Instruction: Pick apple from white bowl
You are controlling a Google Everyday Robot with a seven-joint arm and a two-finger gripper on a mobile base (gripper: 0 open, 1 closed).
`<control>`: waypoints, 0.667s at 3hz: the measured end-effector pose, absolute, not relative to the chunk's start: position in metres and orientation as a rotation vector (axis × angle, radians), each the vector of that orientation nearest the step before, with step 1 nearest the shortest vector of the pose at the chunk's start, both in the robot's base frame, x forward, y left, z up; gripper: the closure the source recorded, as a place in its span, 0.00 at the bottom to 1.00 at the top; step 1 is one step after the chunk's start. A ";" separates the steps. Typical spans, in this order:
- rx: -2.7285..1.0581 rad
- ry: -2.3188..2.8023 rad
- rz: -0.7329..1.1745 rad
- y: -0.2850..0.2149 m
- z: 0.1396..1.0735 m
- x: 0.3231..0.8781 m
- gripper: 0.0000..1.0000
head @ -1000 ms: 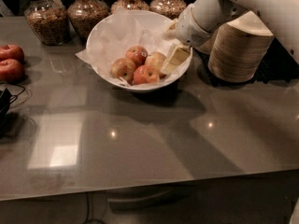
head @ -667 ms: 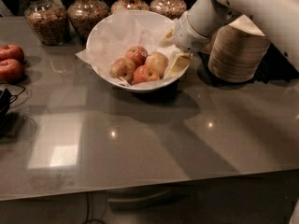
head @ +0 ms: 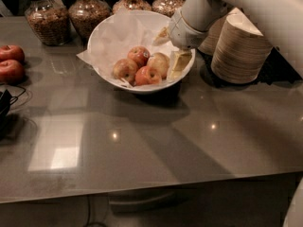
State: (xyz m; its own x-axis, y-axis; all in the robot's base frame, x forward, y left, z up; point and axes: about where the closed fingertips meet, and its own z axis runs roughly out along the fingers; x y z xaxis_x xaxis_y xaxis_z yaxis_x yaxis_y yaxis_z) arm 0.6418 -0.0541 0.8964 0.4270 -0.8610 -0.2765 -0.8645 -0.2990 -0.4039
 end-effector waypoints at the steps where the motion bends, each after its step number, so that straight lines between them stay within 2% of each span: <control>1: -2.229 1.392 -0.048 -0.043 0.919 0.650 0.26; 2: -2.206 1.386 -0.078 -0.043 0.942 0.659 0.20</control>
Offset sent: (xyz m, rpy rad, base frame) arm 0.0290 0.0075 0.0774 -0.0107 -0.1176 0.0110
